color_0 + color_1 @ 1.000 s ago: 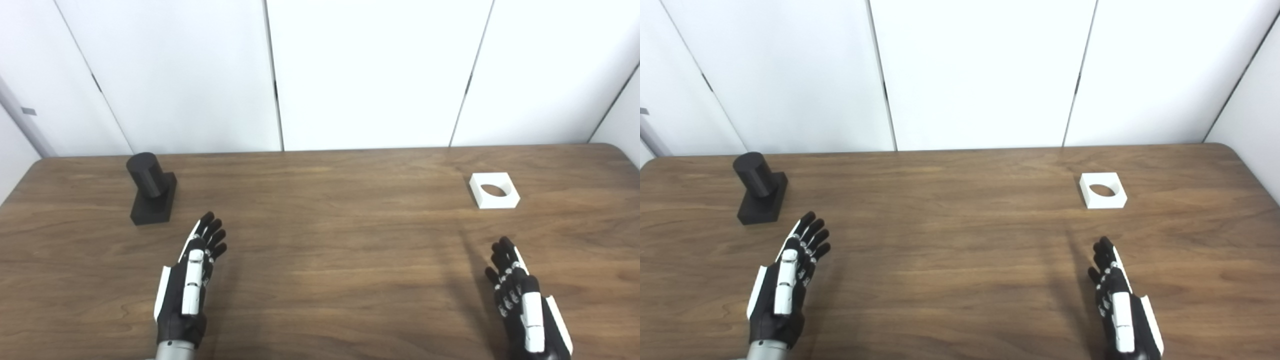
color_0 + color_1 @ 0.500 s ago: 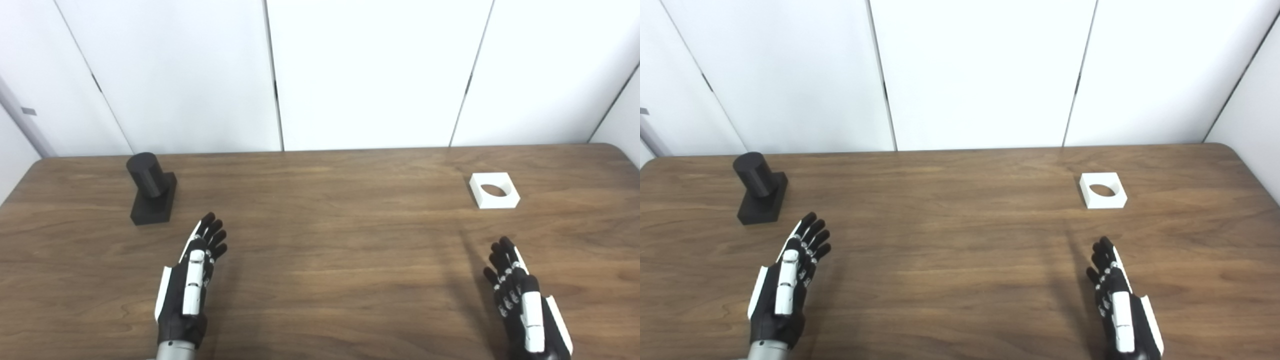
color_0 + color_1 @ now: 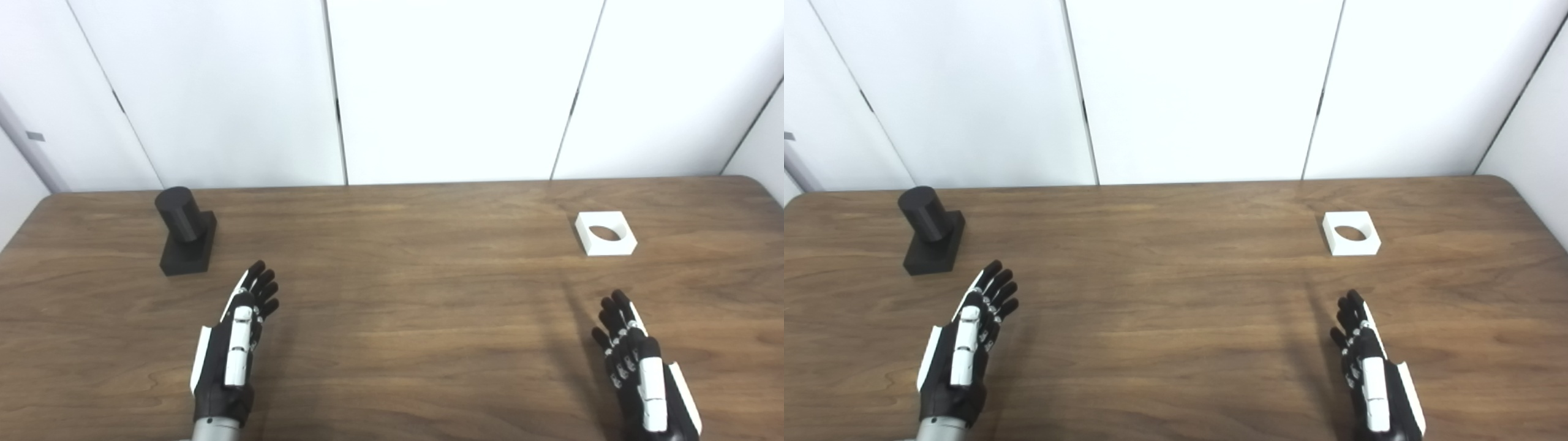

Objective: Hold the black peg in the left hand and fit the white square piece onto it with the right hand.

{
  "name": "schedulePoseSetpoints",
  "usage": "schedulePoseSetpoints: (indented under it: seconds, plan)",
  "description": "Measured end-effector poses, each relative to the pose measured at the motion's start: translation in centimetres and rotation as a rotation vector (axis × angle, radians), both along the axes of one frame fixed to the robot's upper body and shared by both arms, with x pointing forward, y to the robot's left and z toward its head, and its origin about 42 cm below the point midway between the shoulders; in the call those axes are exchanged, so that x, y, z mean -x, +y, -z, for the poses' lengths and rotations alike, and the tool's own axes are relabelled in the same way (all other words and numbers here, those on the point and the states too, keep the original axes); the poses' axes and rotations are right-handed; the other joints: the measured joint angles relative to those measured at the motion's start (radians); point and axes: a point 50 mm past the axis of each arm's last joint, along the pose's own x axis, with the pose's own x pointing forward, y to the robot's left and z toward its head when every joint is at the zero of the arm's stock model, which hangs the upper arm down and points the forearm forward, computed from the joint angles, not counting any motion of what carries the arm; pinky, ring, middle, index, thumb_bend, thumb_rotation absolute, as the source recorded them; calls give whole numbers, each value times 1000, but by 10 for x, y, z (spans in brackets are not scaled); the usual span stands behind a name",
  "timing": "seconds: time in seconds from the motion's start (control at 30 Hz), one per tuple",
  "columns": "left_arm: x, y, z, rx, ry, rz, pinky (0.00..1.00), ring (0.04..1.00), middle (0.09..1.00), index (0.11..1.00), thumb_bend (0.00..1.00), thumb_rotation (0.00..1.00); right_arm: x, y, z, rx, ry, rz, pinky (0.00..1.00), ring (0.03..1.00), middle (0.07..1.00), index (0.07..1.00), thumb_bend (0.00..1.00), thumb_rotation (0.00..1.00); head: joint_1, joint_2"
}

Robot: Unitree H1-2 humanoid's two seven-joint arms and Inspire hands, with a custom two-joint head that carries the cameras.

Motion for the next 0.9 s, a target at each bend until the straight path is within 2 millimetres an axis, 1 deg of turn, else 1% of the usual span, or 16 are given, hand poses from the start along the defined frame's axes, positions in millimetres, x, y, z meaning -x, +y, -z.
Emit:
schedulePoseSetpoints:
  seconds: [0.2,0.33,0.43,0.5,0.57,0.63,0.77,0.8,0.9]
  plan:
    - [0,0,0,-11,0,-2,877,906,918,923,411,954,0,0,0,-1,0,1,964,988,971,975,605,1000,11,-6]
    - [0,-1,0,-10,1,2,878,909,915,923,396,953,0,0,0,-2,0,0,979,997,974,978,614,1000,52,-20]
    - [0,-4,0,-8,1,10,878,906,910,922,393,938,0,-1,0,0,-2,-3,988,1000,983,984,623,1000,98,-38]
    - [0,-7,0,-7,1,16,875,903,906,918,398,934,0,-2,0,2,-3,-5,994,1000,982,982,647,1000,123,-52]
    - [0,-9,1,-9,2,23,880,907,912,920,410,938,0,-4,0,2,-4,-3,999,1000,982,979,658,1000,152,-72]
    - [0,-12,2,-8,7,28,879,907,913,922,417,935,0,-5,0,2,-5,-1,1000,1000,982,974,660,1000,155,-75]
    - [0,-15,8,-27,24,28,874,910,913,918,428,919,0,-6,0,-1,-5,2,1000,1000,988,976,649,1000,192,-110]
    - [0,-16,10,-31,27,27,873,910,913,918,426,917,0,-6,0,-3,-5,1,1000,1000,991,978,648,1000,195,-113]
    - [0,-17,13,-37,23,30,877,915,916,926,422,937,0,-6,0,-6,-5,-3,1000,1000,995,987,652,1000,213,-136]
